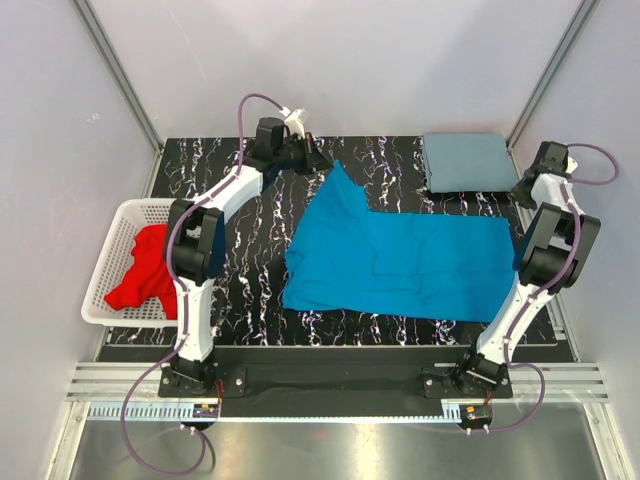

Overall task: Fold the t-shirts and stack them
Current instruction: Fold the tshirt

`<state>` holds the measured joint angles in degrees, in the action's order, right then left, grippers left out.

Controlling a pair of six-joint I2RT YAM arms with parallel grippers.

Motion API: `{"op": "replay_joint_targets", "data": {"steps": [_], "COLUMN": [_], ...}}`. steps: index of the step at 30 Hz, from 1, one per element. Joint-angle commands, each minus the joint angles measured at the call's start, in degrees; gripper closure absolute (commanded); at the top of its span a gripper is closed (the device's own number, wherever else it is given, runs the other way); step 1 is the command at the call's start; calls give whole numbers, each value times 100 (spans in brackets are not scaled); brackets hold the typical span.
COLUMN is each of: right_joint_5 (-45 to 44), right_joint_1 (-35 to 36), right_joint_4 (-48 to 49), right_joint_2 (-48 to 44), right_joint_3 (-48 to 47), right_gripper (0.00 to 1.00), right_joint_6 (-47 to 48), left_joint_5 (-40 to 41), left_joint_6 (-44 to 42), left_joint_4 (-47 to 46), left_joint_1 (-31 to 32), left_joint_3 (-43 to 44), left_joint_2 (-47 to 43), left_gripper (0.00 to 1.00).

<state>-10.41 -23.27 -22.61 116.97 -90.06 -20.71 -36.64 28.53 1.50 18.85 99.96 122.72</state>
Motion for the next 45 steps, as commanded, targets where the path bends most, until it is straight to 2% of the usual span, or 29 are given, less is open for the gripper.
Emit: {"op": "replay_joint_targets", "data": {"steps": [1, 6, 10, 15, 24, 38, 40, 42, 44, 45], "right_joint_5": [690, 945, 769, 681, 189, 471, 418, 417, 356, 321], "right_joint_1": [-20, -29, -29, -29, -29, -29, -29, -29, -29, -29], "right_joint_4": [-823, -621, -1017, -1140, -1044, -903, -912, -912, -920, -929], "right_joint_2": [379, 239, 511, 713, 722, 960, 986, 994, 1003, 1003], "right_joint_3": [-653, -258, -582, -785, -609, -724, -715, -741, -785, -785], "right_gripper": [78, 68, 64, 63, 62, 61, 61, 68, 80, 91], "right_joint_6": [313, 620, 726, 647, 673, 639, 638, 664, 656, 673], "left_joint_5": [-133, -142, -247, -291, -370, -370, -361, -361, -379, -387], "left_joint_6": [73, 117, 328, 258, 284, 346, 363, 363, 363, 355], "left_joint_4": [-431, -545, -905, -941, -985, -958, -958, -958, -958, -950], "left_joint_1": [-13, 4, 4, 4, 13, 22, 31, 31, 31, 31], "left_joint_3": [32, 50, 6, 58, 67, 208, 217, 234, 243, 252], "left_joint_2": [-29, 147, 226, 244, 314, 411, 411, 420, 429, 420], "left_gripper": [100, 100, 100, 100, 100, 100, 100, 100, 100, 100]}}
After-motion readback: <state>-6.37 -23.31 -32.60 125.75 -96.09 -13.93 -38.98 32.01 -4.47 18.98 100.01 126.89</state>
